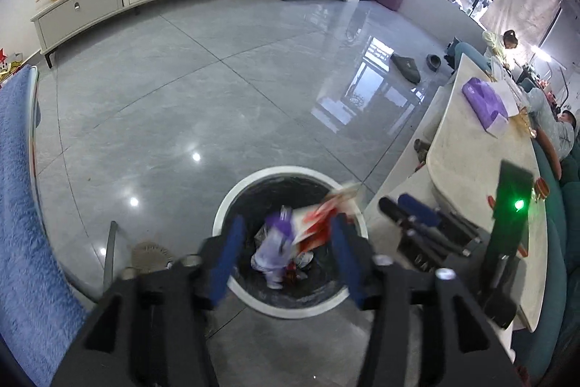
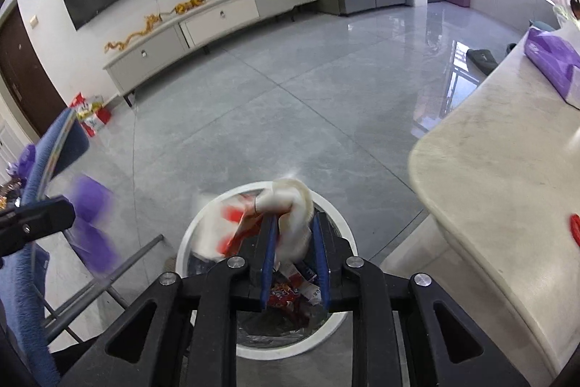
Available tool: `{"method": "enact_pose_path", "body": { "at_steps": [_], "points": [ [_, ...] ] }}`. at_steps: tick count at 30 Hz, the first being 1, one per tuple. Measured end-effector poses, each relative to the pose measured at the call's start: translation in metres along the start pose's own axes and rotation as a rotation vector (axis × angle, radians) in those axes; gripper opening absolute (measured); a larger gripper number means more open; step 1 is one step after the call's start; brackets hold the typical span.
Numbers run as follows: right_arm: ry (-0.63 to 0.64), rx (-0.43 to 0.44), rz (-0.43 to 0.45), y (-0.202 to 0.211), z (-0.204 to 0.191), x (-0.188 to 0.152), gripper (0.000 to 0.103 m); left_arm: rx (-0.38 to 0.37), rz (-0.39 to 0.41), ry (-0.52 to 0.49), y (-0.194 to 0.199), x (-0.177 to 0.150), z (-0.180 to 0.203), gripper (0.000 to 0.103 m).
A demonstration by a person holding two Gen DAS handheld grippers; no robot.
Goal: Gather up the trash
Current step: 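Carry both items to the trash bin and open both tools to drop them, then move both open tools back over the rug toward the remaining wrappers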
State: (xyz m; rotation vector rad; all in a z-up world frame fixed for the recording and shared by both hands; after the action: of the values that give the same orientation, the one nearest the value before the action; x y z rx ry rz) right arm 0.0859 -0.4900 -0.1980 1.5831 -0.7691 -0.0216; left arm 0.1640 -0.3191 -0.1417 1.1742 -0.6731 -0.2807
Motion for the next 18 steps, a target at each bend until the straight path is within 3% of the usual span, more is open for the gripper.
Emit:
{"method": "enact_pose_path", "body": {
  "at_steps": [1,5,8,18],
  "points": [
    [-0.003,-0.002,-0.008,-0.003,0.001,0.0,0.036,-0.005,0.004,0.002,0.001,0.001,-0.001,0.054],
    [-0.016,-0.001,-0.012,0.001,0.004,-0.006,0.037,-0.021,0.018,0.005,0.013,-0.005,-0.004,0.054],
    [-0.019,0.001,-0.006,0.012,0.007,-0.009,0.037,0.012,0.053,0.003,0.03,-0.016,-0.008,0.054],
    [0.017,0.043,0.082,0.076,-0.017,-0.016,0.04,0.254,0.217,0.066,0.105,-0.08,-0.054,0.054]
  ]
}}
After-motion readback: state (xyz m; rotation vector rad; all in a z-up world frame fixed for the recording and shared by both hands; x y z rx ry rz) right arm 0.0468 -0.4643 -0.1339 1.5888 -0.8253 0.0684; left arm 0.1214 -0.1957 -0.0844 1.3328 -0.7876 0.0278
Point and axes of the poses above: each gripper's, at about its wrist camera, not at the fingertips, and y roughly against the way its jaws point, z to its right, x to its top, the point moved 1 cm from there along -y, roughly the way its jaws point, and after that the axes turned 12 degrees about -z, right-handed, at the moved point
